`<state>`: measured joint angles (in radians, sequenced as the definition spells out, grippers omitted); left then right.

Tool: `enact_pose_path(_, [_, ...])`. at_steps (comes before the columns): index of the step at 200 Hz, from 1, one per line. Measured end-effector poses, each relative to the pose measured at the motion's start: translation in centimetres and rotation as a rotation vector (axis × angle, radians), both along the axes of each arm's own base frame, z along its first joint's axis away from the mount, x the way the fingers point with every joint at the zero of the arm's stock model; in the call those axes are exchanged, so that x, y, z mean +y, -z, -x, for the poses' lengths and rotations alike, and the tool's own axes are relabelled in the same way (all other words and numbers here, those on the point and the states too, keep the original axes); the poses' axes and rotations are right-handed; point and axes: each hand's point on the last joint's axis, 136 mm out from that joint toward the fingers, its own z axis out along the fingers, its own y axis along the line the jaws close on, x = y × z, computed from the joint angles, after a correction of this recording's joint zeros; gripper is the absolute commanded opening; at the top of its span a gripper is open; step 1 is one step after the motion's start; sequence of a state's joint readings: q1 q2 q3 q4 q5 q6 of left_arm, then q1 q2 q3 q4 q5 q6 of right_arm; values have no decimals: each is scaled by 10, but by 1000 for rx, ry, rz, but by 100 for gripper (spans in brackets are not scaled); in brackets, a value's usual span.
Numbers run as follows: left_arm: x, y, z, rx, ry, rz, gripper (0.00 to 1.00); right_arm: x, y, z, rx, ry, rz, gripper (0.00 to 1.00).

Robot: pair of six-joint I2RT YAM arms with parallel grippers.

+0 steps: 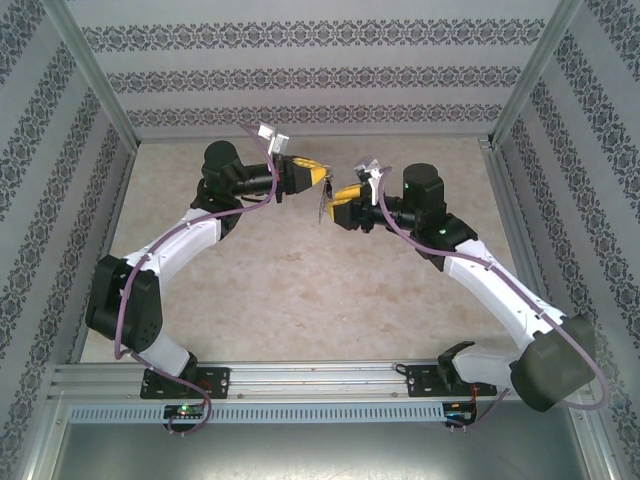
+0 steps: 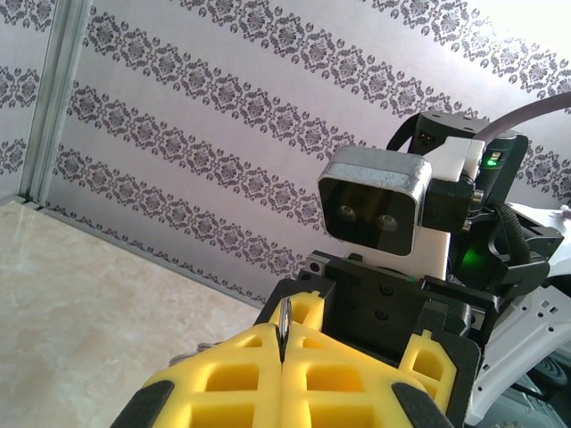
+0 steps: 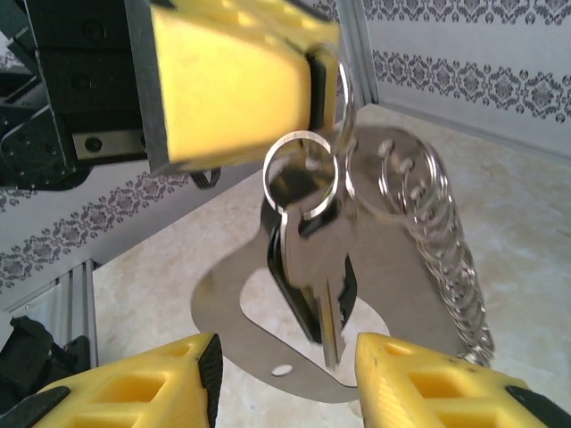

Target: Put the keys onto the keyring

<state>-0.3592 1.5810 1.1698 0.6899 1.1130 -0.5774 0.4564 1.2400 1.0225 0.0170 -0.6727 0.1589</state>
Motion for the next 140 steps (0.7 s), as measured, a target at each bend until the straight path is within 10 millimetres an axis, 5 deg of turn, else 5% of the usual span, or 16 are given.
enact_pose_path(35, [0,-3,1,1,4,10,0,9,-8,-12,-18,7,-2,38])
enact_pose_path(82, [1,-10,3,-1,10,30,0,15,2,-23,3,16,11,0])
enact_pose_path(140, [2,-14,2,-9,0,45,0,14,-3,-18,-12,10,10,0])
